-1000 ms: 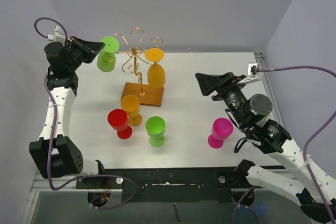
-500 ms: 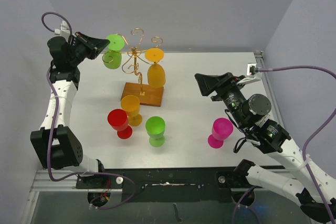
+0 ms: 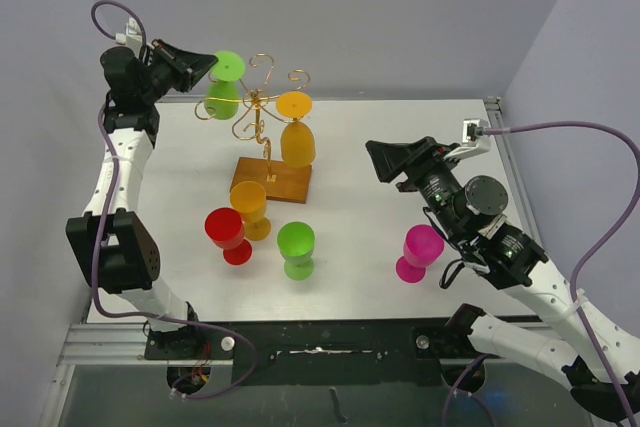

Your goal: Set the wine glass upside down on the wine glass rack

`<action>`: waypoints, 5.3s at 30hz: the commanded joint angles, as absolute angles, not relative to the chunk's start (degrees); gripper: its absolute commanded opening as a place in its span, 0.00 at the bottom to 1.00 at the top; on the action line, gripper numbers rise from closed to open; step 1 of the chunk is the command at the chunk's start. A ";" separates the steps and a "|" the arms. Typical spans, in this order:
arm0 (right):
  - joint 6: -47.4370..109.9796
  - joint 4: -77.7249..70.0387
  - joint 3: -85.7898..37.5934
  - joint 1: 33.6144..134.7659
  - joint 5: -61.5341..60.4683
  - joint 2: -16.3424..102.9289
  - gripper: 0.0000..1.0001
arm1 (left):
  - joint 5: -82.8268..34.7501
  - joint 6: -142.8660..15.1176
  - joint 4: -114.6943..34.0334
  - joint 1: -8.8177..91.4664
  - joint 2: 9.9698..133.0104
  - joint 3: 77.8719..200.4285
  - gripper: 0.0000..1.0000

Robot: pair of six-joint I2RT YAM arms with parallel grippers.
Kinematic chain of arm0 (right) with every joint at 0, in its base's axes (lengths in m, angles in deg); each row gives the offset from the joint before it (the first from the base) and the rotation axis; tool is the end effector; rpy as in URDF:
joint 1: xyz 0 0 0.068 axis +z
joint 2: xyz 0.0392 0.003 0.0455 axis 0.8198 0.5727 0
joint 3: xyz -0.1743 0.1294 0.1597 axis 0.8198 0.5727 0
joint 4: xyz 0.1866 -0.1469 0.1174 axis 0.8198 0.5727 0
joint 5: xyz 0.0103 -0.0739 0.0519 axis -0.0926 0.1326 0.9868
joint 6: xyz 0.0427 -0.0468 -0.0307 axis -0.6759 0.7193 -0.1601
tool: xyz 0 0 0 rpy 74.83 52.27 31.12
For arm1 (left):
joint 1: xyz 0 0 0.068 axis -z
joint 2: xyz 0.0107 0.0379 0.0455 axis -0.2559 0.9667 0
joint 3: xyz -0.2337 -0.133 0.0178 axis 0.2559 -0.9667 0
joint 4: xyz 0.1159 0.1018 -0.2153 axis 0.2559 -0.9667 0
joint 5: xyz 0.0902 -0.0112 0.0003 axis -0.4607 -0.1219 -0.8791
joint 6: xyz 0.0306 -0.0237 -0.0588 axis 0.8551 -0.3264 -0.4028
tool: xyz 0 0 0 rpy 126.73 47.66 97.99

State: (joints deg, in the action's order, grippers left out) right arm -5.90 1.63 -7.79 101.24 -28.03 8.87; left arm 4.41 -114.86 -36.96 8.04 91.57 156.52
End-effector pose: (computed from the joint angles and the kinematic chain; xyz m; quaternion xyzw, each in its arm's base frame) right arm 0.1512 0.1293 0.4309 0.1161 0.6576 0.4398 0.6005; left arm 0.4198 0.0153 0.4058 -0.2010 0.6804 -0.5103 0.4861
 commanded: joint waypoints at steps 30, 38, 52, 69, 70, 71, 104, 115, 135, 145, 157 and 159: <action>-6.85 -2.51 -8.58 101.29 -26.29 10.31 0.70 | 3.31 -113.64 -34.08 6.21 94.41 160.65 0.00; -6.81 -2.37 -8.49 101.27 -26.63 10.31 0.70 | 1.48 -113.28 -35.93 6.00 94.70 161.70 0.00; -6.96 -2.15 -8.10 101.29 -26.82 9.79 0.71 | -4.63 -111.40 -37.72 4.13 89.37 157.67 0.00; -8.59 -1.54 -6.90 101.29 -26.60 9.55 0.70 | -5.17 -102.70 -47.79 4.10 82.14 151.46 0.14; -8.71 -1.54 -6.83 101.27 -26.63 9.52 0.70 | -5.22 -102.01 -48.59 4.10 81.92 151.63 0.17; -8.76 -1.42 -6.82 101.33 -26.61 9.58 0.70 | -6.02 -101.43 -49.51 4.10 81.64 151.82 0.20; 4.46 22.42 -13.16 112.59 -16.75 34.94 0.61 | -11.28 -73.29 -65.47 21.78 35.81 126.31 0.68; 1.22 30.85 -22.31 116.57 -23.62 46.76 0.36 | -18.26 -72.88 -65.83 29.28 33.37 123.33 0.68; 3.22 32.36 -23.76 117.36 -34.80 36.35 0.00 | -13.54 -77.77 -59.98 29.99 37.01 125.06 0.68; 17.07 6.88 -19.10 117.28 -36.10 20.79 0.00 | -11.30 -93.15 -49.01 30.29 39.24 127.91 0.68; 32.99 -30.25 -14.53 117.28 -29.53 18.28 0.00 | -10.97 -108.14 -28.95 30.23 41.25 130.12 0.68; 35.56 -35.74 -14.71 117.23 -28.62 19.54 0.00 | -10.93 -110.29 -26.14 30.29 42.67 130.65 0.68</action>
State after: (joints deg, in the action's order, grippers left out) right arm 28.35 -15.51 -13.89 117.04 -31.16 19.10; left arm -11.61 -104.17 -37.61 30.11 40.70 127.40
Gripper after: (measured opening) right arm 0.031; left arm 0.678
